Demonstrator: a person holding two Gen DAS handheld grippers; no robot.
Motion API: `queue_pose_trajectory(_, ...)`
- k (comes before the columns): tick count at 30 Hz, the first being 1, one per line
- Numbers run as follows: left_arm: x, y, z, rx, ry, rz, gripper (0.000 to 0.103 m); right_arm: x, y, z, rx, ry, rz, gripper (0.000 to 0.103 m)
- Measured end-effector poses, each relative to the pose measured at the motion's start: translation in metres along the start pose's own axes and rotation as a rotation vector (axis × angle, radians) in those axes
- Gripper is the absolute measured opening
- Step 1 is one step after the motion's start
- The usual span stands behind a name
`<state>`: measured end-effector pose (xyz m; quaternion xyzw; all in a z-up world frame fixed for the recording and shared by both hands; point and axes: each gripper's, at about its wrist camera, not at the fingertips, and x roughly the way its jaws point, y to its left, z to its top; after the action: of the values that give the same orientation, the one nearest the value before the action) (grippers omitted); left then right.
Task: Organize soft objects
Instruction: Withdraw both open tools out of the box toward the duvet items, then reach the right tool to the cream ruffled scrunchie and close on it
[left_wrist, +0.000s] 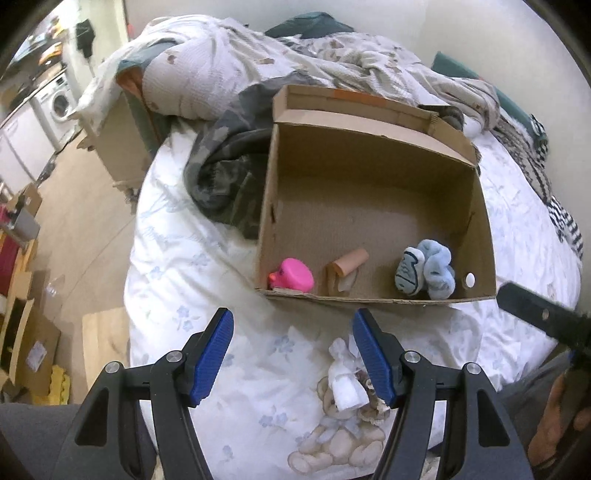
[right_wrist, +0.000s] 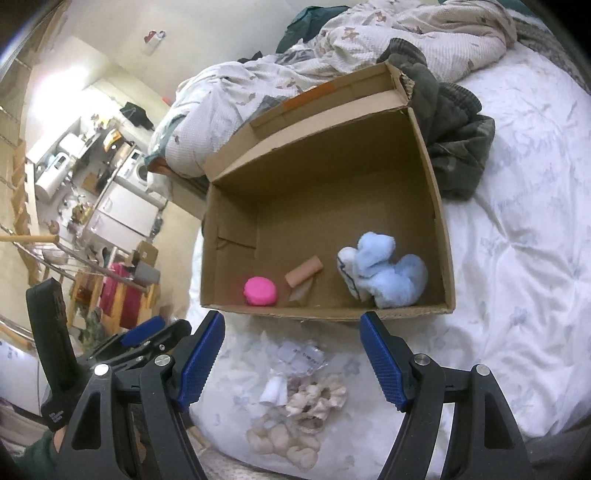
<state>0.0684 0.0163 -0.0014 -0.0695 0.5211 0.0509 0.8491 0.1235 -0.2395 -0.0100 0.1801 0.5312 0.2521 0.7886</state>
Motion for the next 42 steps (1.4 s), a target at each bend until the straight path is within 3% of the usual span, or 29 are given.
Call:
queue_pose_trajectory(4,-0.003,0.002,0.006,-0.047,0.011,-0.054,0.064,0.004,0.0,-0.007,-0.005,0.026,-0.014,0.08)
queue_pose_trajectory(8,0.002,0.005,0.001,0.025,-0.025,0.01,0.064,0.011,-0.007,-0.012,0.033,0.059,-0.013,0.08)
queue_pose_trajectory(13,0.032,0.029,-0.006,-0.081,0.103,-0.026,0.064,0.027,-0.016,-0.021,0.068,0.127,-0.008,0.08)
queue_pose_trajectory(18,0.055,0.035,-0.019,-0.145,0.233,-0.028,0.064,0.057,-0.023,-0.037,0.081,0.276,-0.045,0.08)
queue_pose_trajectory(21,0.054,0.027,-0.021,-0.12,0.235,-0.044,0.064,0.079,-0.031,-0.048,0.113,0.367,-0.068,0.08)
queue_pose_trajectory(26,0.052,0.02,-0.021,-0.084,0.22,-0.039,0.064,0.11,-0.029,-0.052,0.102,0.432,-0.1,0.078)
queue_pose_trajectory(27,0.052,0.02,-0.02,-0.087,0.223,-0.04,0.064,0.115,-0.028,-0.054,0.088,0.44,-0.115,0.067)
queue_pose_trajectory(28,0.054,0.021,-0.02,-0.092,0.226,-0.04,0.064,0.12,-0.026,-0.055,0.073,0.453,-0.128,0.049)
queue_pose_trajectory(31,0.058,0.024,-0.021,-0.105,0.241,-0.037,0.064,0.133,-0.024,-0.059,0.063,0.504,-0.122,0.033)
queue_pose_trajectory(34,0.061,0.024,-0.022,-0.116,0.251,-0.037,0.064,0.125,-0.019,-0.058,0.029,0.478,-0.121,0.013)
queue_pose_trajectory(42,0.072,0.013,-0.029,-0.104,0.289,-0.058,0.064,0.071,-0.012,-0.043,0.038,0.302,-0.039,0.012)
